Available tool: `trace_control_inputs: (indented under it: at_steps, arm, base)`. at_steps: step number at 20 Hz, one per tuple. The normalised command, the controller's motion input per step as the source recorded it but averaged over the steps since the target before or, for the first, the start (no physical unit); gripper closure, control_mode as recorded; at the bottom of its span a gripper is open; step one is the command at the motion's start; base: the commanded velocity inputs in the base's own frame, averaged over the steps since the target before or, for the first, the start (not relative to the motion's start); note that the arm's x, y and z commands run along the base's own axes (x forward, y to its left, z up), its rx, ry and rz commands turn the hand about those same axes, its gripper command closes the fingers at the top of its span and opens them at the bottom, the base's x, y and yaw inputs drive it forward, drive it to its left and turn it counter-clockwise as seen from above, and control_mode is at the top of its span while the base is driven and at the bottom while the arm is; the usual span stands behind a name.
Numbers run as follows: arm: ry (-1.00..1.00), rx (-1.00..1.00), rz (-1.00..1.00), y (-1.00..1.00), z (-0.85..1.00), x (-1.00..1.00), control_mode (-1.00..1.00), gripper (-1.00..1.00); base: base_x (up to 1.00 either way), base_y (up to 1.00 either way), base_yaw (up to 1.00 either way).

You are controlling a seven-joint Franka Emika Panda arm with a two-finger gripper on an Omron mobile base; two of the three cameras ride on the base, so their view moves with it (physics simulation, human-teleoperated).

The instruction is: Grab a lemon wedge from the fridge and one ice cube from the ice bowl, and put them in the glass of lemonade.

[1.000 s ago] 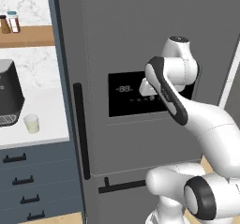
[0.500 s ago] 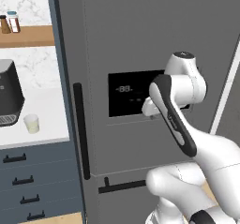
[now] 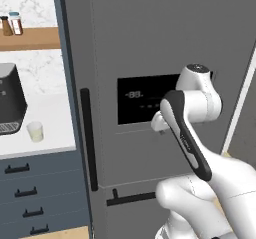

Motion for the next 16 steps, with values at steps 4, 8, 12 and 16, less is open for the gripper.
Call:
trace_control_inputs:
  at_steps: [4, 8, 12, 16]
  arm:
    - [0.00, 0.00, 0.00, 0.00, 0.00, 0.00, 1.00, -1.00]
    - [0.00, 0.00, 0.00, 0.00, 0.00, 0.00, 1.00, -1.00]
    - [0.00, 0.00, 0.00, 0.00, 0.00, 0.00, 1.00, -1.00]
    - [0.00, 0.00, 0.00, 0.00, 0.00, 0.00, 1.00, -1.00]
  base:
    - [-0.31, 1.00, -0.05]
    - [0.02, 1.00, -0.14]
    - [0.33, 1.00, -0.22]
    - [0.51, 1.00, -0.22]
